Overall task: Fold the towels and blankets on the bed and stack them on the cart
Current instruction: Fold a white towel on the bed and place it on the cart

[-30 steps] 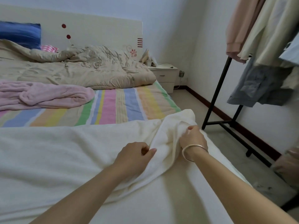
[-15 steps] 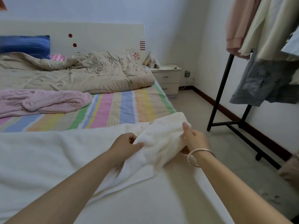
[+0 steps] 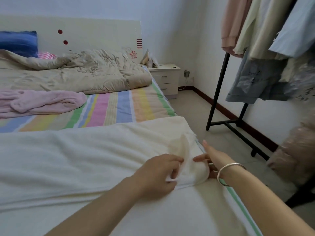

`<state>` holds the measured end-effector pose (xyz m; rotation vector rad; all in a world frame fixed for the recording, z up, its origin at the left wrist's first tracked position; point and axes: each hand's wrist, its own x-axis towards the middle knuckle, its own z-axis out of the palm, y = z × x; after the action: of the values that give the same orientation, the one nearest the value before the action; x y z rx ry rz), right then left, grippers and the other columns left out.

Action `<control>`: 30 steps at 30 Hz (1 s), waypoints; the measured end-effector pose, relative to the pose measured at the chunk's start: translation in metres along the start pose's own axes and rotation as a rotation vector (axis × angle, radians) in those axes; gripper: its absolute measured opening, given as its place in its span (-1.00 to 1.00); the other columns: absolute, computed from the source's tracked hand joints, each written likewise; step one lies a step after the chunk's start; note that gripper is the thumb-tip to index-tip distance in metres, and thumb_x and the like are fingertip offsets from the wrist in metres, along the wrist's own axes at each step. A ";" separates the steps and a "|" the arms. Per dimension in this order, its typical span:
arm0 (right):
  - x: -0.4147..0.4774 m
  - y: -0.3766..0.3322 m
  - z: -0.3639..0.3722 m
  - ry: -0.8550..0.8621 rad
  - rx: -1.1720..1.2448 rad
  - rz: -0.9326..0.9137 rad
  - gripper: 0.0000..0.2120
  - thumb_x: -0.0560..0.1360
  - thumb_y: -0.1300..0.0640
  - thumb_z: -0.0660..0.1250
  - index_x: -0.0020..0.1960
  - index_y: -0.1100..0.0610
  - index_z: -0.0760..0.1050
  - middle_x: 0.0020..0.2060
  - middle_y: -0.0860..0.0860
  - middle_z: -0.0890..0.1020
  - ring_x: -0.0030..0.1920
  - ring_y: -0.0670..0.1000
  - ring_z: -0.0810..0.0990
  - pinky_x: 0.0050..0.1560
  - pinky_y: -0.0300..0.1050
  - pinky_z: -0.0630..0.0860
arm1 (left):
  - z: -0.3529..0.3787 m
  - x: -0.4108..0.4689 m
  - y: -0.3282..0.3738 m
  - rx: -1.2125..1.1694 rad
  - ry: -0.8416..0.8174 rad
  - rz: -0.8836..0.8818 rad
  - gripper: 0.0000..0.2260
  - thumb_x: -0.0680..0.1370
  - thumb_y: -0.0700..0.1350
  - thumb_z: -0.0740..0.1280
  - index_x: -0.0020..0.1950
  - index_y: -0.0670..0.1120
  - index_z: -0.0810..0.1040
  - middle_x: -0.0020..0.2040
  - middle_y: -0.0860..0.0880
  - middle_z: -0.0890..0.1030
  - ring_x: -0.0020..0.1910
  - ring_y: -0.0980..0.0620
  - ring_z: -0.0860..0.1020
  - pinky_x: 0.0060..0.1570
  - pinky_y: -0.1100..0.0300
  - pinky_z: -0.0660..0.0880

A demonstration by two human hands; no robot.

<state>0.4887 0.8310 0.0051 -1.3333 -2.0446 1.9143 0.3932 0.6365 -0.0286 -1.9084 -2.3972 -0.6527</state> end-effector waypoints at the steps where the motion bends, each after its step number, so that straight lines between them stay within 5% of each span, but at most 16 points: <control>1: -0.001 -0.001 0.002 -0.004 -0.010 -0.007 -0.33 0.52 -0.34 0.15 -0.13 0.27 0.65 -0.10 0.17 0.60 -0.09 0.17 0.58 0.01 0.04 0.58 | 0.003 -0.003 0.005 0.009 0.034 0.072 -0.87 0.36 -0.16 0.34 -0.20 -0.02 0.39 0.29 0.05 0.53 0.20 -0.02 0.52 0.13 0.07 0.46; 4: -0.006 -0.006 0.005 -0.016 0.068 -0.018 -0.34 0.52 -0.36 0.09 0.03 0.27 0.50 -0.12 0.07 0.54 0.02 0.13 0.52 0.18 -0.01 0.47 | 0.011 -0.013 0.018 0.069 0.083 0.181 -0.87 0.34 -0.23 0.20 -0.19 -0.04 0.47 0.21 0.01 0.58 0.10 -0.03 0.57 0.11 0.05 0.48; 8: -0.001 -0.004 0.007 0.006 0.013 -0.065 -0.33 0.50 -0.33 0.18 0.27 0.24 0.46 0.14 0.14 0.54 0.21 0.17 0.51 0.26 0.00 0.43 | 0.012 -0.037 0.029 0.103 0.225 0.038 -0.78 0.36 -0.22 0.25 -0.03 0.00 0.42 0.08 0.06 0.57 0.00 0.00 0.55 -0.09 0.08 0.52; 13: -0.002 0.015 0.012 0.100 -0.180 -0.130 -0.75 0.52 0.08 0.35 0.07 0.24 0.49 -0.24 0.07 0.55 -0.07 0.17 0.55 0.00 -0.05 0.48 | -0.018 -0.100 -0.002 0.292 0.278 -0.203 -0.61 0.34 -0.01 0.45 0.13 0.04 0.45 0.06 0.13 0.53 -0.03 0.07 0.53 -0.18 0.19 0.52; 17: -0.002 0.029 0.020 0.127 -0.135 -0.142 -0.63 0.43 0.08 0.44 0.17 0.24 0.53 -0.04 0.18 0.64 0.02 0.26 0.61 0.13 0.20 0.55 | -0.030 -0.145 -0.025 0.414 0.267 -0.349 -0.51 0.18 -0.17 0.49 0.08 0.01 0.51 0.01 0.09 0.54 -0.09 0.04 0.54 -0.25 0.19 0.51; 22: -0.018 0.023 0.028 0.248 -0.064 -0.155 -0.72 0.46 0.30 0.36 0.16 0.29 0.50 -0.26 0.10 0.53 -0.07 0.21 0.55 0.08 0.10 0.54 | -0.044 -0.174 -0.042 0.570 0.317 -0.616 -0.54 0.07 -0.29 0.50 -0.14 -0.05 0.44 -0.21 -0.01 0.45 -0.26 -0.11 0.48 -0.34 0.11 0.36; 26: -0.021 -0.007 0.021 0.354 -0.011 -0.285 -0.74 0.48 0.34 0.28 0.16 0.29 0.53 -0.12 0.13 0.54 -0.10 0.16 0.51 0.10 0.08 0.52 | -0.058 -0.187 -0.044 0.484 0.337 -0.668 -0.59 0.15 -0.29 0.50 -0.31 0.02 0.30 -0.42 0.07 0.35 -0.45 -0.01 0.34 -0.49 0.22 0.16; 30: -0.014 -0.003 0.013 0.320 -0.182 -0.123 -0.67 0.47 0.31 0.24 0.23 0.28 0.46 -0.08 0.20 0.53 -0.11 0.18 0.51 -0.13 -0.03 0.44 | -0.058 -0.189 -0.045 0.344 0.185 -0.656 -0.79 0.40 -0.04 0.40 -0.25 0.07 0.35 -0.33 0.09 0.46 -0.31 0.09 0.43 -0.35 0.18 0.37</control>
<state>0.4880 0.8127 0.0113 -1.4037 -2.1163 1.3888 0.3852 0.4341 -0.0393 -0.8851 -2.7635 -0.3566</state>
